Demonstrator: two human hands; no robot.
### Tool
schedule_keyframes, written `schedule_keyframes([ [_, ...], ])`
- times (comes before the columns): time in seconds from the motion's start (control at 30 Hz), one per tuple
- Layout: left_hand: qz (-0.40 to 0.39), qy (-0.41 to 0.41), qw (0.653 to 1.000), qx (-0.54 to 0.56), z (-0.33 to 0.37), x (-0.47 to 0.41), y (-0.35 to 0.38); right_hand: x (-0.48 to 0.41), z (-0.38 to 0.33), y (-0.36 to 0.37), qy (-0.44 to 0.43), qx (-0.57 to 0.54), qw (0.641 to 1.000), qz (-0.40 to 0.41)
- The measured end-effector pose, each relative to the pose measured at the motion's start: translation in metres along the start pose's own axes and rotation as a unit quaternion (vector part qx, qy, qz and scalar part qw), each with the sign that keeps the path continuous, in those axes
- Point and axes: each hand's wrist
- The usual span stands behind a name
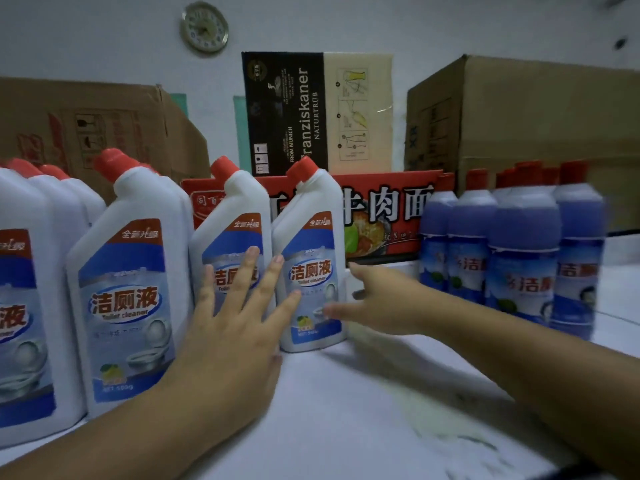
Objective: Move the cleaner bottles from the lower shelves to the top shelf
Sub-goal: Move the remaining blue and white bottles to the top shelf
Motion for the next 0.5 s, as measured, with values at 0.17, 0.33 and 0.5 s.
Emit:
schedule_keyframes([
  [0.17,0.045,0.057,0.994,0.083,0.007,0.004,-0.010,0.074,0.009,-0.037,-0.142,0.156,0.968,0.135],
  [0.33,-0.052,0.005,0.964,0.260,0.036,-0.006,-0.036,0.124,0.081,-0.107,-0.321,0.163,0.871,0.335],
  [0.5,-0.158,-0.129,0.826,0.525,0.134,-0.063,-0.066,0.130,0.151,-0.178,-0.064,0.000,0.931,0.359],
])
Point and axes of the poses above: each hand's wrist, its own x-axis away from the middle knuckle, its own y-axis out of the palm, z = x × y, and after that the axes turned 2 degrees about -y, right-handed
